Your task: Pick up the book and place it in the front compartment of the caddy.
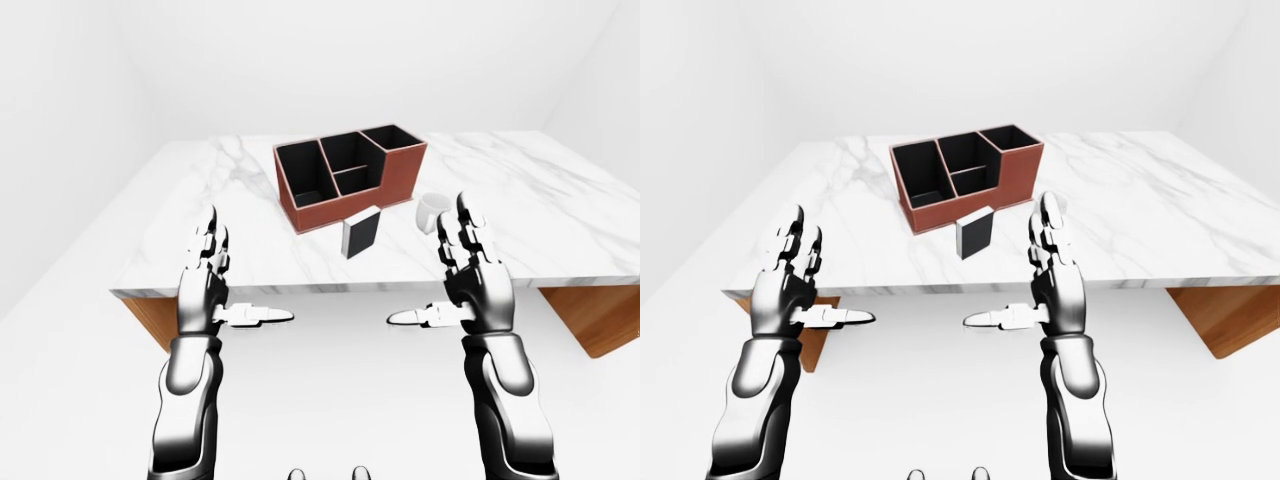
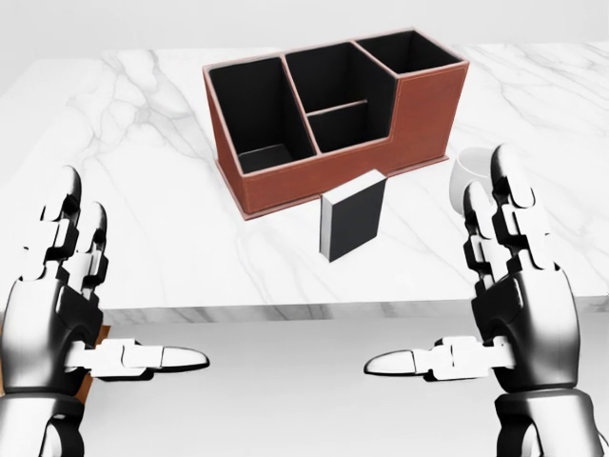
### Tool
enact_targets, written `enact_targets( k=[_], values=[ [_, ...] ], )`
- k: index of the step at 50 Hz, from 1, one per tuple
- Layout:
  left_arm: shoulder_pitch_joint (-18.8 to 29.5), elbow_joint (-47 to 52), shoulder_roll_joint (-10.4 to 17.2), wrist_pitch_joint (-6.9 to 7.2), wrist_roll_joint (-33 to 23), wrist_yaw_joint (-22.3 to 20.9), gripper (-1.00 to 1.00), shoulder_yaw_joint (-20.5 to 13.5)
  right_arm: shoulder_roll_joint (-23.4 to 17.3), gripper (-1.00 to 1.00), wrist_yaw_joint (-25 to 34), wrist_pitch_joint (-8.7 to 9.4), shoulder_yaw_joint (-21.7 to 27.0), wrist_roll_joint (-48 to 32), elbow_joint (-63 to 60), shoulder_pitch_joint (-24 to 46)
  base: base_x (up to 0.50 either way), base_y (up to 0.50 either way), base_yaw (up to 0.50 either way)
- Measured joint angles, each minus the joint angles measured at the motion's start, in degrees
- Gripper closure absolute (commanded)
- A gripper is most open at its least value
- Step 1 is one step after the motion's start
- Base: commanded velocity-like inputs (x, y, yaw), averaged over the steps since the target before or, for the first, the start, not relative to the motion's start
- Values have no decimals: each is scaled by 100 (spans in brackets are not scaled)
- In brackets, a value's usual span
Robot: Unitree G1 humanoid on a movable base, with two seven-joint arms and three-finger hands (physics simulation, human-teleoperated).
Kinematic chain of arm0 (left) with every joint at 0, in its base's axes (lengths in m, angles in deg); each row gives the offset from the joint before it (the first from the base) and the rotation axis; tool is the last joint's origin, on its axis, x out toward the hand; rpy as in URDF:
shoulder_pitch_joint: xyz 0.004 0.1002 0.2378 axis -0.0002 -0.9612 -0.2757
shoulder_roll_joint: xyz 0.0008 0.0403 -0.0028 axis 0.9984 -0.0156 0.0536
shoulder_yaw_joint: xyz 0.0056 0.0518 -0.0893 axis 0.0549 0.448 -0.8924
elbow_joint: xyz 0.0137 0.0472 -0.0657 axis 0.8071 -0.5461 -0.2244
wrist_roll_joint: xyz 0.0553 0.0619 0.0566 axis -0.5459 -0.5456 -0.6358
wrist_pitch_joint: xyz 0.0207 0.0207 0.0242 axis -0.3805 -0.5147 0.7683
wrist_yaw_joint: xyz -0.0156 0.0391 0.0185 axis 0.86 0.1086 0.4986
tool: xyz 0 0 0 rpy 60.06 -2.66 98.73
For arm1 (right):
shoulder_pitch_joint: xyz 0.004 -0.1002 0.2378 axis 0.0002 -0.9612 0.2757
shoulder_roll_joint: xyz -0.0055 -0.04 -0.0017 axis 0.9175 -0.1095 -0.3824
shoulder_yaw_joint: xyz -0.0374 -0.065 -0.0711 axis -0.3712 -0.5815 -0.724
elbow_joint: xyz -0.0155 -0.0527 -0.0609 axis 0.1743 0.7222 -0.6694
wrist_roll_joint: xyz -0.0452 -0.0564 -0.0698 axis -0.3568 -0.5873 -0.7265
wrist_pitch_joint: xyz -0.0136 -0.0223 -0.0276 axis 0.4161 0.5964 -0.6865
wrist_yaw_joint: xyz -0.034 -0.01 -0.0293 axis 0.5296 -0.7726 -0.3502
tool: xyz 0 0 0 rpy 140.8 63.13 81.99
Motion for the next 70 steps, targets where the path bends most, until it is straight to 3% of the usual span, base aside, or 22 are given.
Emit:
enact_targets(
  k=[40,56,70],
  values=[
    [59,-88,2,0,28,-1,-100,-10,4,-100,3,0,-29,41,-17,-6,50,0,0],
    [95,-126,10,0,40,3,-100,-20,-8,-100,-33,0,-81,-168,-13,26,0,0,0],
    [77,-130,15,0,48,3,-100,-31,12,-100,78,0,-63,-3,-172,-46,33,0,0]
  ],
)
